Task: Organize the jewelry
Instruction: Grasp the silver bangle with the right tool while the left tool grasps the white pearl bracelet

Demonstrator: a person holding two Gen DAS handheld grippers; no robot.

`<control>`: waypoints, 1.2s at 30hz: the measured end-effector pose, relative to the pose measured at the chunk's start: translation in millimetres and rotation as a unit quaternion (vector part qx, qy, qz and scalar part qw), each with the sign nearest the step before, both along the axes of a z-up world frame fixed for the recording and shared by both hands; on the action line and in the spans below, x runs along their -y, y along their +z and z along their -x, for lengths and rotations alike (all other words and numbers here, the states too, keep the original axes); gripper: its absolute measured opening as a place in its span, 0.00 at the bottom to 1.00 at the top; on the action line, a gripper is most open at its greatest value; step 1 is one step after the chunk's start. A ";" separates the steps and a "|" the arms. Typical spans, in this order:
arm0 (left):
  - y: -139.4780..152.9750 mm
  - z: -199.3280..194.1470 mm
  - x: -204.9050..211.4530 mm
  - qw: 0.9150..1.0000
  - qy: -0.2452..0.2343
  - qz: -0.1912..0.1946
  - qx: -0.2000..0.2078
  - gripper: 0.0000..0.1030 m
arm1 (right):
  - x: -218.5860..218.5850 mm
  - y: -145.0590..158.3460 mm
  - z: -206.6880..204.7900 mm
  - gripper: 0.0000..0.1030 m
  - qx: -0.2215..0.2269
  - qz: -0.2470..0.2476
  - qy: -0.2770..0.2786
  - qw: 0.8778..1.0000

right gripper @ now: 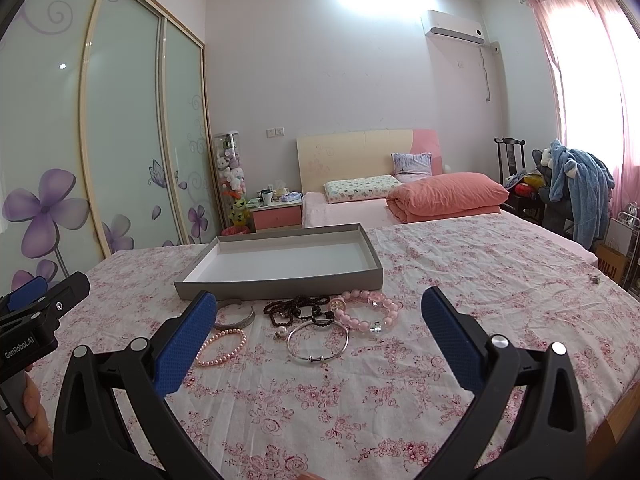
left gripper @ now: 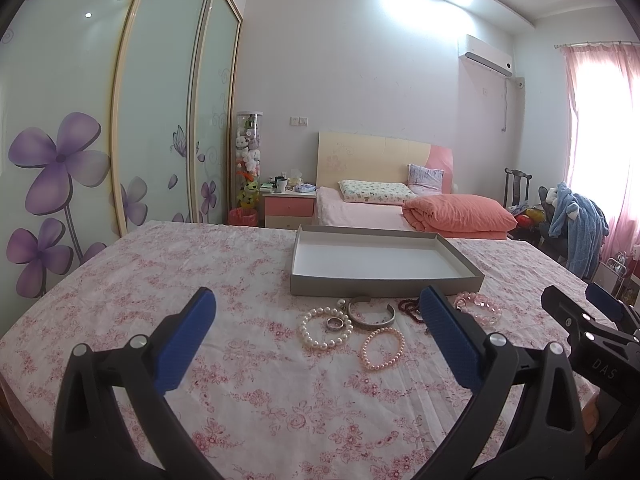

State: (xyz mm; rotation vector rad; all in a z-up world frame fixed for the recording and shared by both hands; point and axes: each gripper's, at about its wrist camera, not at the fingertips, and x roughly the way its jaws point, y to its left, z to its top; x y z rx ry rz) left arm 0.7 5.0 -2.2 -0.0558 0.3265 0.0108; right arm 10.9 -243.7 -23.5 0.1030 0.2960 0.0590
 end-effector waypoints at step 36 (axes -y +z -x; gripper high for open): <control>-83.9 -131.5 -33.6 0.960 -0.015 0.023 -0.279 0.96 | -43.0 -76.6 -129.6 0.69 -0.305 0.072 0.046 0.948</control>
